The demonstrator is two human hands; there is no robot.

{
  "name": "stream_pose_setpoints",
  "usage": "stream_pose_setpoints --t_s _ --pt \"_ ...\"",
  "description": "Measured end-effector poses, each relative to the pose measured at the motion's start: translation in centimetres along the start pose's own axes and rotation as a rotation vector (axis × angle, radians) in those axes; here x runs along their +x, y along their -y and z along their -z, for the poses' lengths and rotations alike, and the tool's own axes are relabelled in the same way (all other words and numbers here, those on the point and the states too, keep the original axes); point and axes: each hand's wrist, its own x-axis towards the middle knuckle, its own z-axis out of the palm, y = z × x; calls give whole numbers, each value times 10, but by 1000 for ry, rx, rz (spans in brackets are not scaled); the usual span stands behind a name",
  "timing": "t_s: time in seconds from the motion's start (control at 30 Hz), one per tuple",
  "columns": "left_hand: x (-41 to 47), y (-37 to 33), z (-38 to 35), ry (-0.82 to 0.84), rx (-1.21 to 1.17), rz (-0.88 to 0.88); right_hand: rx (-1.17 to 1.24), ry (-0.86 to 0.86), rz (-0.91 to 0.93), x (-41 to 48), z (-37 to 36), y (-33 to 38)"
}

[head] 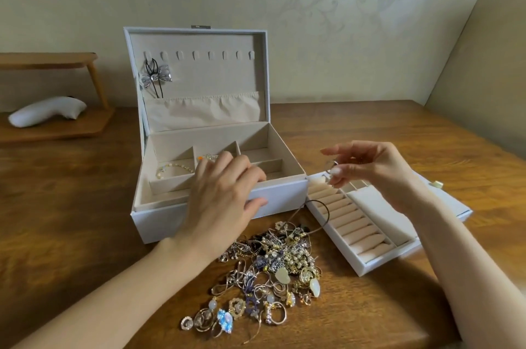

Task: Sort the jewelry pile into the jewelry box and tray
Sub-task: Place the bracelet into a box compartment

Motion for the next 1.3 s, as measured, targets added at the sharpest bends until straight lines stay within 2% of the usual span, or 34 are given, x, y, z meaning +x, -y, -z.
stream_pose_setpoints --t_s 0.1,0.43,0.57,0.63,0.7,0.8,0.9,1.1,1.3 --pt "0 0 -4 -5 -20 25 -76 -63 -13 2 3 -6" --pt "10 4 -17 53 -44 115 -95 -58 -15 7 2 -18" --pt "9 5 -17 8 -65 40 -152 -98 10 11 1 -21" --pt "8 2 -15 -3 -182 -64 -171 -107 22 11 1 -21" --pt "6 -4 -13 79 -345 -162 -188 -113 32 11 1 -21" --pt "5 -19 -13 393 -524 -188 -216 -112 47 12 1 -22" --pt "7 -36 -21 607 -469 -185 -341 -98 51 17 5 -23" --pt "16 -38 -24 649 -418 -200 -628 -88 112 38 3 -24" --pt "15 -31 -25 747 -526 -181 -677 -26 182 40 3 -31"
